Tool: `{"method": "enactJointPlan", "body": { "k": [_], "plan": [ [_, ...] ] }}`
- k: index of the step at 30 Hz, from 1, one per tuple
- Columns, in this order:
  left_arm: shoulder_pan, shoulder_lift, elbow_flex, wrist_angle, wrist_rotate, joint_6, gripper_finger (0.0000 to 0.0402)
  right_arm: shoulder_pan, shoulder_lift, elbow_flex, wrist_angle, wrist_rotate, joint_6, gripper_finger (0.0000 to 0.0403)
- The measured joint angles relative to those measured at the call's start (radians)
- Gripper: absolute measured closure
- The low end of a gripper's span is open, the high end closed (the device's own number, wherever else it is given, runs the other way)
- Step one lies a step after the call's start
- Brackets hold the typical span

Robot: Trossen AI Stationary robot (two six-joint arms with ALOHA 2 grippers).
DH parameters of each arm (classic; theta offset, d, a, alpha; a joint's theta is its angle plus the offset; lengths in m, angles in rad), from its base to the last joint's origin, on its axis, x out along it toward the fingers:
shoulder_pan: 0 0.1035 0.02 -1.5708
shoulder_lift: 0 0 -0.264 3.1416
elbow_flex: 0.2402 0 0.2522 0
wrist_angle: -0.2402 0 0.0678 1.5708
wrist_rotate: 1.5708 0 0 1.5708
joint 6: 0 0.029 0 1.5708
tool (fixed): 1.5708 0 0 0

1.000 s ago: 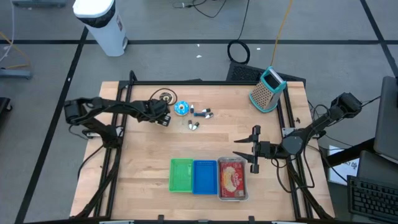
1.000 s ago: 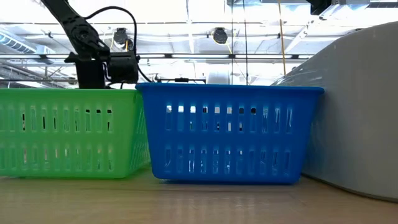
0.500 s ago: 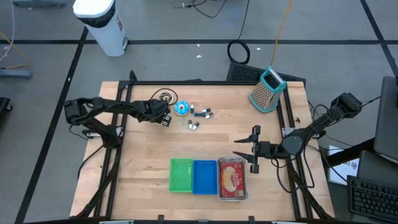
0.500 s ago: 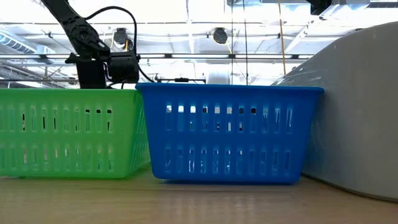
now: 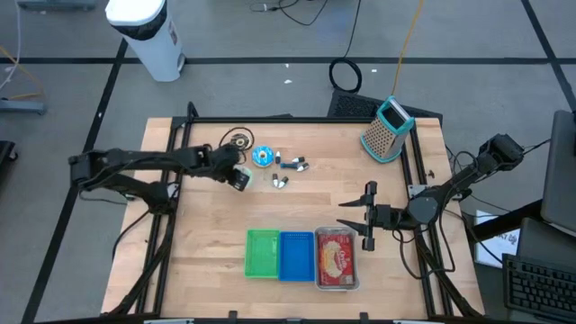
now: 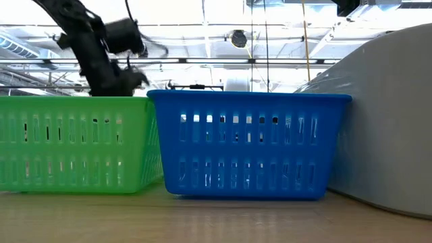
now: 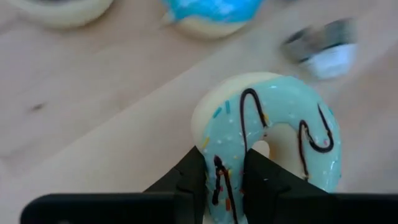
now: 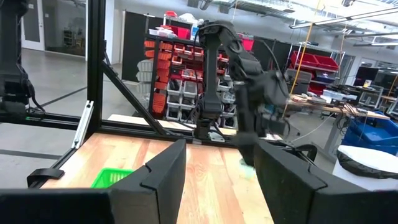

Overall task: Pick & Place Food Item
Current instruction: Put the light blue doughnut into the blue bin

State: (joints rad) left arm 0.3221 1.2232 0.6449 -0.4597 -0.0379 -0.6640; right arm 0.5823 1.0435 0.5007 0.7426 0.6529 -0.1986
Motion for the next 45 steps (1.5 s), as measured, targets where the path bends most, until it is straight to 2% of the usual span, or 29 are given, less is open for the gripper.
{"method": "enactJointPlan", "body": {
  "k": [5, 10, 17, 20, 23, 29, 34, 39, 45],
  "plan": [
    [-0.105, -0.122, 0.0, 0.12, 0.045, -0.058, 0.0325, 0.0, 0.0, 0.0, 0.0, 0.0, 0.0, 0.0222],
    [-0.258, -0.156, 0.0, 0.385, 0.078, -0.044, 0.0325, 0.0, 0.0, 0.0, 0.0, 0.0, 0.0, 0.0222],
    [-0.505, -0.063, 0.001, 0.766, 0.091, 0.125, 0.0325, -0.001, 0.0, 0.0, 0.0, 0.0, 0.0, 0.0222],
    [-0.588, 0.006, 0.011, 0.866, 0.106, 0.179, 0.0325, -0.001, 0.0, 0.0, 0.0, 0.001, 0.0, 0.0222],
    [-0.634, 0.077, 0.093, 0.794, 0.117, 0.22, 0.0325, -0.001, 0.0, 0.0, 0.0, 0.0, 0.0, 0.0222],
    [-0.669, 0.258, 0.359, 0.45, 0.035, 0.304, 0.0325, -0.001, 0.0, 0.0, 0.001, 0.0, 0.003, 0.0222],
    [-0.67, 0.416, 0.514, 0.33, -0.009, 0.36, 0.0325, -0.001, 0.0, 0.0, 0.0, 0.0, 0.003, 0.0222],
    [-0.669, 0.533, 0.565, 0.295, -0.008, 0.405, 0.0325, -0.001, 0.0, 0.0, -0.004, 0.0, 0.003, 0.0222],
    [-0.65, 0.615, 0.57, 0.298, -0.009, 0.384, 0.0325, -0.001, 0.0, 0.0, -0.014, 0.001, 0.003, 0.0222]
  ]
}}
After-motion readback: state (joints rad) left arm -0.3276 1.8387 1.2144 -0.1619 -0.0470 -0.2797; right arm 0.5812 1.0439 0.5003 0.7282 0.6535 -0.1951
